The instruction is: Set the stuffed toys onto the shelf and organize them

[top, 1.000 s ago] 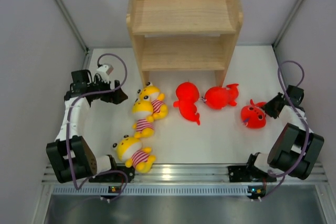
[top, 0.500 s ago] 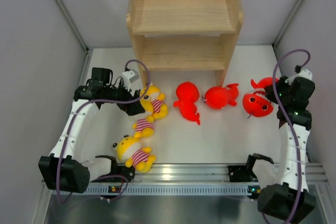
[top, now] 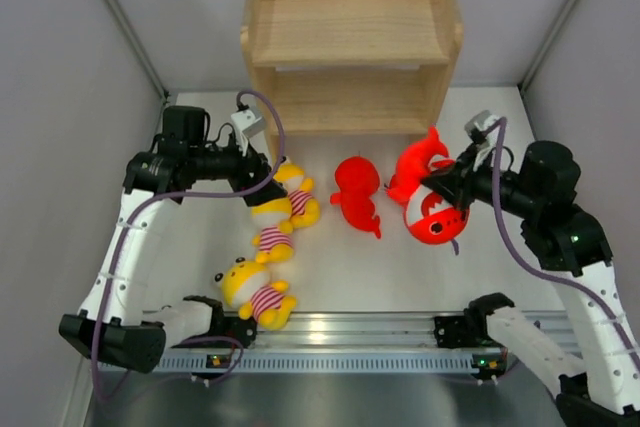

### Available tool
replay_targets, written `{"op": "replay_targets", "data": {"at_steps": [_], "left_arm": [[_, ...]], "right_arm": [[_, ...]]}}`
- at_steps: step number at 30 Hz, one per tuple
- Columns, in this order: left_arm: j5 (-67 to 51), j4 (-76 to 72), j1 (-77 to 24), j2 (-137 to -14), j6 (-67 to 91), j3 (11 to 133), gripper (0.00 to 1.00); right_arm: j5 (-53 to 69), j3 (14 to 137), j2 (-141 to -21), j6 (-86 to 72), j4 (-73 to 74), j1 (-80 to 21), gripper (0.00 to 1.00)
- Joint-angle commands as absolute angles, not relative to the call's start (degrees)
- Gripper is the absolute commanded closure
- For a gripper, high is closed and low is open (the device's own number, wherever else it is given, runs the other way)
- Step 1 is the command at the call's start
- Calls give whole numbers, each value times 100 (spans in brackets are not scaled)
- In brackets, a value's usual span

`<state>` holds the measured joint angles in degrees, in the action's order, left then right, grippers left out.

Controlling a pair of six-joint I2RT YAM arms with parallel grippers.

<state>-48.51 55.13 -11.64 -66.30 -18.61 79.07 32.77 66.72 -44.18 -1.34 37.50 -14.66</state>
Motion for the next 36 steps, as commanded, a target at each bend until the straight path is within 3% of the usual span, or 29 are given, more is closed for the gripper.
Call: {"op": "replay_targets", "data": {"at_steps": [1, 4, 8, 15, 21, 22, 26, 27, 28, 31, 32, 33, 36], "left_arm": [[-5045, 5590, -1353, -6855, -1635, 8323, 11], [-5106, 5590, -1651, -6926, -1661, 8534, 2], [-5212, 5590, -2082, -7013, -1801, 8692, 2], [-5844, 5590, -2268, -6917, -2012, 8605, 1], [-5652, 5599, -2268, -7119, -1890, 8710, 3], [-5625, 5590, -2268, -7241, -1846, 8745, 10], [-5756, 5590, -2276, -7426, -1582, 8728, 58], [-5792, 5590, -2285, -7444, -1521, 8728, 96], [-5679, 5581, -2294, -7444, -1442, 8780, 100], [-4918, 5162, -2294, -7418, -601, 8868, 100], [-4626, 4916, -2294, -7340, -319, 8816, 100], [-4353, 4582, -2294, -7113, 284, 8746, 100], [-3316, 3525, -2294, -6707, 1167, 8385, 100]], "right_arm": [[3272, 7136, -4789, 596, 4122, -2458, 100], [2587, 7601, -5404, 1174, 4218, -3811, 100], [2759, 8479, -6693, 2055, 4683, -4893, 100], [3287, 9869, -8015, 2996, 5458, -5255, 100], [3437, 9809, -8069, 3401, 5406, -5502, 100], [3471, 9791, -8042, 3445, 5388, -5519, 100], [3446, 9712, -7972, 3454, 5291, -5537, 100], [3393, 9668, -7954, 3454, 5213, -5520, 98], [3175, 9624, -7928, 3350, 5108, -5528, 95], [2474, 9186, -7621, 2982, 4285, -5537, 72], [2252, 9028, -7333, 2858, 4019, -5528, 55], [1989, 8626, -7156, 2717, 3660, -5537, 48], [741, 7765, -6392, 2050, 2358, -5520, 35]]}}
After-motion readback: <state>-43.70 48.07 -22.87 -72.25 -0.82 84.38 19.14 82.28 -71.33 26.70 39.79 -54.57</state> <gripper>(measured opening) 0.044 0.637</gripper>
